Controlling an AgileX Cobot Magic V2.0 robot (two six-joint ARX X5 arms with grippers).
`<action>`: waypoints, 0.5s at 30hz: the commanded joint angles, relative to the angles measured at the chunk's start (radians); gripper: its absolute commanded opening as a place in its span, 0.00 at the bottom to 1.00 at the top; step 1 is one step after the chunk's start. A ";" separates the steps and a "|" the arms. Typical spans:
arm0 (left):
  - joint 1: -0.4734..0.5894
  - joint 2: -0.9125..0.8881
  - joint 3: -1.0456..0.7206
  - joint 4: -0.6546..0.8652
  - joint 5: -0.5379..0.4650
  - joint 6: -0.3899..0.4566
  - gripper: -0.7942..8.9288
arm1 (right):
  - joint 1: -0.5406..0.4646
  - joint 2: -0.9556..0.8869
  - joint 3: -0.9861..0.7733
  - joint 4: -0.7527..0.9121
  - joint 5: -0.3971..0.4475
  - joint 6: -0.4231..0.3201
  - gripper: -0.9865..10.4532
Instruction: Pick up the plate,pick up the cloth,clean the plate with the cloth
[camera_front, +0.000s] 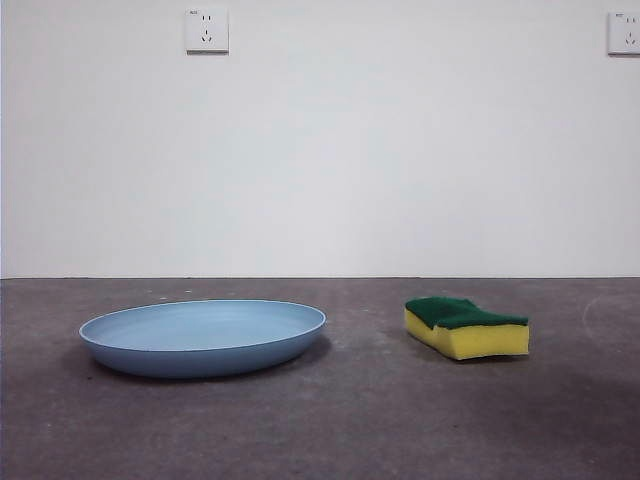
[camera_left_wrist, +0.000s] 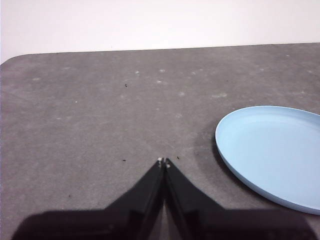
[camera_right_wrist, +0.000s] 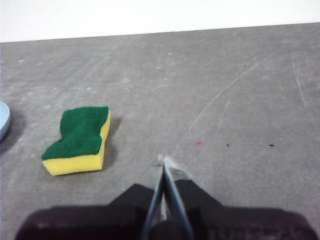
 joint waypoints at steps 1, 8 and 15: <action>0.003 -0.003 -0.014 0.005 0.000 0.011 0.08 | -0.002 0.000 -0.010 -0.013 0.002 0.010 0.09; 0.003 -0.003 -0.014 0.010 0.004 -0.016 0.08 | -0.002 0.000 -0.010 -0.013 0.000 0.086 0.09; 0.003 -0.003 -0.013 0.036 0.015 -0.095 0.08 | -0.002 0.000 -0.010 0.002 -0.002 0.118 0.09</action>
